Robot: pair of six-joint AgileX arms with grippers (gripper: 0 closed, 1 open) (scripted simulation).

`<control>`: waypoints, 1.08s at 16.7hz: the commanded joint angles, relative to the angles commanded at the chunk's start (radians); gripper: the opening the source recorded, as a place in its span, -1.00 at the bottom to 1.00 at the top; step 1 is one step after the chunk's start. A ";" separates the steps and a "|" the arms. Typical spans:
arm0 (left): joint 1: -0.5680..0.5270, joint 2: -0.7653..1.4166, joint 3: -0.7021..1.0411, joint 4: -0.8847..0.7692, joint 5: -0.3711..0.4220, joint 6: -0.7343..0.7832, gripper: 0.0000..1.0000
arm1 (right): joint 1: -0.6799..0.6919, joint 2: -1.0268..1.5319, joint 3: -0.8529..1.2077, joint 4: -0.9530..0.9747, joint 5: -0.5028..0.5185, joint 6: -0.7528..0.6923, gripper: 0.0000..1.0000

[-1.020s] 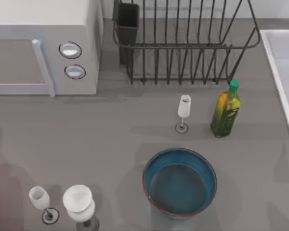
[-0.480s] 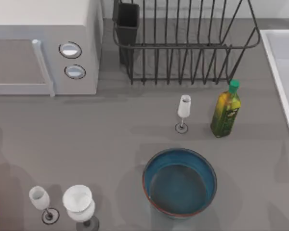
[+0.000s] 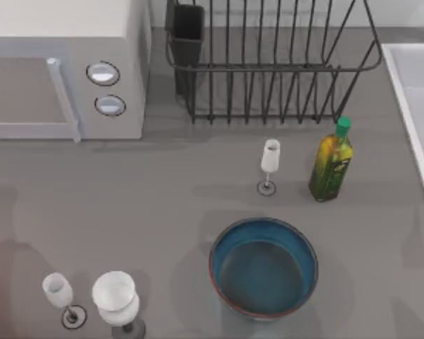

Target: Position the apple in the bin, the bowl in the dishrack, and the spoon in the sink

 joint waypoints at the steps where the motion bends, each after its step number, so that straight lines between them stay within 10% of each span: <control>1: -0.017 -0.081 -0.053 0.057 0.011 -0.018 1.00 | 0.000 0.000 0.000 0.000 0.000 0.000 1.00; 10: -0.170 -0.823 -0.544 0.618 0.111 -0.198 1.00 | 0.000 0.000 0.000 0.000 0.000 0.000 1.00; 18: -0.204 -0.950 -0.646 0.743 0.133 -0.244 1.00 | 0.000 0.000 0.000 0.000 0.000 0.000 1.00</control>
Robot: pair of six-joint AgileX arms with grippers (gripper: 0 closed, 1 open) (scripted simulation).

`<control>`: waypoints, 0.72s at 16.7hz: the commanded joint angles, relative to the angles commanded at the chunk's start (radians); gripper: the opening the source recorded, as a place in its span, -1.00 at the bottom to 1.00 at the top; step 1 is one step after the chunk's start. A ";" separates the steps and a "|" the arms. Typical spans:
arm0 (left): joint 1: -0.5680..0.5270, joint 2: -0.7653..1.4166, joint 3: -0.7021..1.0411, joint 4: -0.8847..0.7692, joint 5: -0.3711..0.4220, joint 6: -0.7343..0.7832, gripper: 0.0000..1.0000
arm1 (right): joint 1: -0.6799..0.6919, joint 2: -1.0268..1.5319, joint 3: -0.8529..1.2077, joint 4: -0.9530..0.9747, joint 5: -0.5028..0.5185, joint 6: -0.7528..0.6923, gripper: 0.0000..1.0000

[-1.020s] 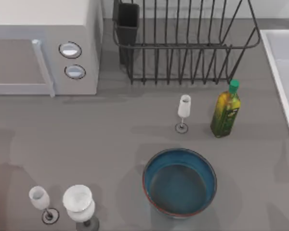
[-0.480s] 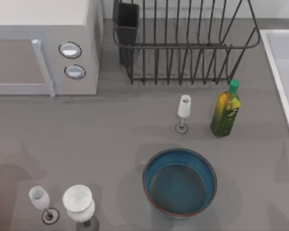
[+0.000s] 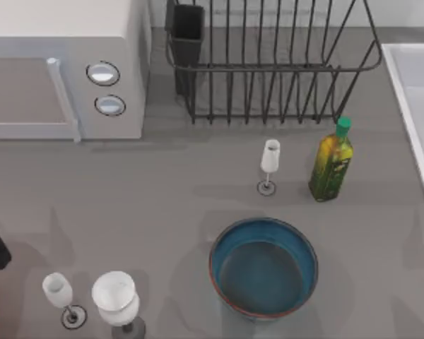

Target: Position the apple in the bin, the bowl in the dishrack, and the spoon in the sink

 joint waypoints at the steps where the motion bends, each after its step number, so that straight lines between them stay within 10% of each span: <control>1: 0.000 0.000 0.000 0.000 0.000 0.000 1.00 | 0.000 0.000 0.000 0.000 0.000 0.000 1.00; 12: 0.000 0.000 0.000 0.000 0.000 0.000 1.00 | 0.263 0.588 0.517 -0.459 0.000 0.268 1.00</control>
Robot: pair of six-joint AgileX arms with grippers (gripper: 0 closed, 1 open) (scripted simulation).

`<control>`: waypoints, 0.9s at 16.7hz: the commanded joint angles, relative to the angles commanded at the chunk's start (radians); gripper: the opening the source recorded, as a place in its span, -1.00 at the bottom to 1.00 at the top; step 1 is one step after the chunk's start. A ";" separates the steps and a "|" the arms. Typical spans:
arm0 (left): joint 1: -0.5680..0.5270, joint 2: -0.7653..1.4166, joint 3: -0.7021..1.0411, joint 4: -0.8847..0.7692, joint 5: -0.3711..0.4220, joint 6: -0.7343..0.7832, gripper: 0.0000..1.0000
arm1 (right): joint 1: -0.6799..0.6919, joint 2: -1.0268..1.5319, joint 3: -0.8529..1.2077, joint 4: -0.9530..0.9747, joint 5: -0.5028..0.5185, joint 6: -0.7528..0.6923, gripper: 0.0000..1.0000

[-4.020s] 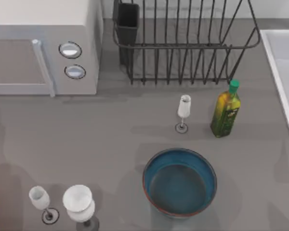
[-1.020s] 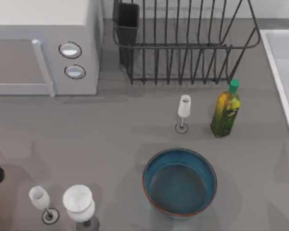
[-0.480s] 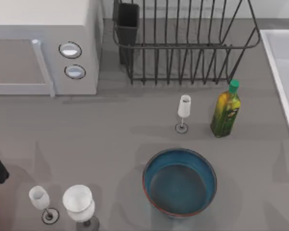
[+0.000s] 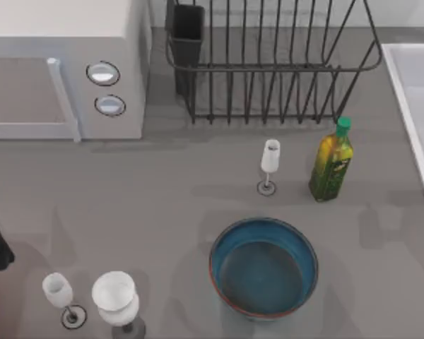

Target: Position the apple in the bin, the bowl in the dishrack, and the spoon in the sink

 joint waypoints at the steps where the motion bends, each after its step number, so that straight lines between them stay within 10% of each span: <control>1: 0.000 0.000 0.000 0.000 0.000 0.000 1.00 | 0.039 0.112 0.080 -0.069 0.000 0.040 1.00; 15: 0.000 0.000 0.000 0.000 0.000 0.000 1.00 | 0.424 1.160 0.865 -0.744 0.000 0.432 1.00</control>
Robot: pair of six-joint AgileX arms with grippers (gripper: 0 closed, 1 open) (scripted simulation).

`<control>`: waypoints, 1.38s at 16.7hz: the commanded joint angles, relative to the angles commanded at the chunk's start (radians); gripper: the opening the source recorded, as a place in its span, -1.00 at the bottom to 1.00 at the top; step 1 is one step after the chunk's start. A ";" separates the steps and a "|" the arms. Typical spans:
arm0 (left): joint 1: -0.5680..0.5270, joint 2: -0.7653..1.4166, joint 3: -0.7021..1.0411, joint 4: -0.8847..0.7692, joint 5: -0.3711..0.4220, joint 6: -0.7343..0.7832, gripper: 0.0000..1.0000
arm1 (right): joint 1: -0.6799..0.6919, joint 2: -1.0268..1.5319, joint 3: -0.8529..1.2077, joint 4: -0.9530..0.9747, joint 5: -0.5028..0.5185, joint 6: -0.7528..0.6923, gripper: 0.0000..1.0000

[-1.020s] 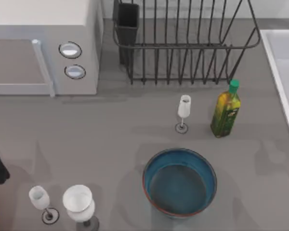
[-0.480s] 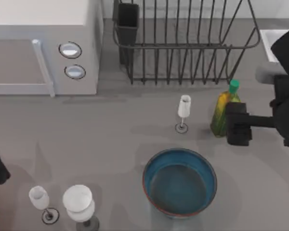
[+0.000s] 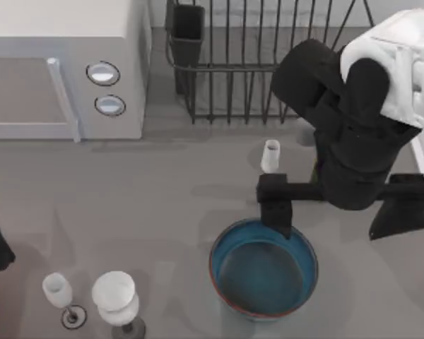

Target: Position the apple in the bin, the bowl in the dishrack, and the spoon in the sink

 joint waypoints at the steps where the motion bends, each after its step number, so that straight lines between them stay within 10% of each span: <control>1: 0.000 0.000 0.000 0.000 0.000 0.000 1.00 | 0.001 0.002 0.001 -0.001 0.000 0.001 1.00; 20: 0.000 0.000 0.000 0.000 0.000 0.000 1.00 | 0.004 0.122 -0.266 0.386 0.000 0.006 1.00; 23: 0.000 0.000 0.000 0.000 0.000 0.000 1.00 | 0.004 0.122 -0.266 0.386 0.000 0.006 0.55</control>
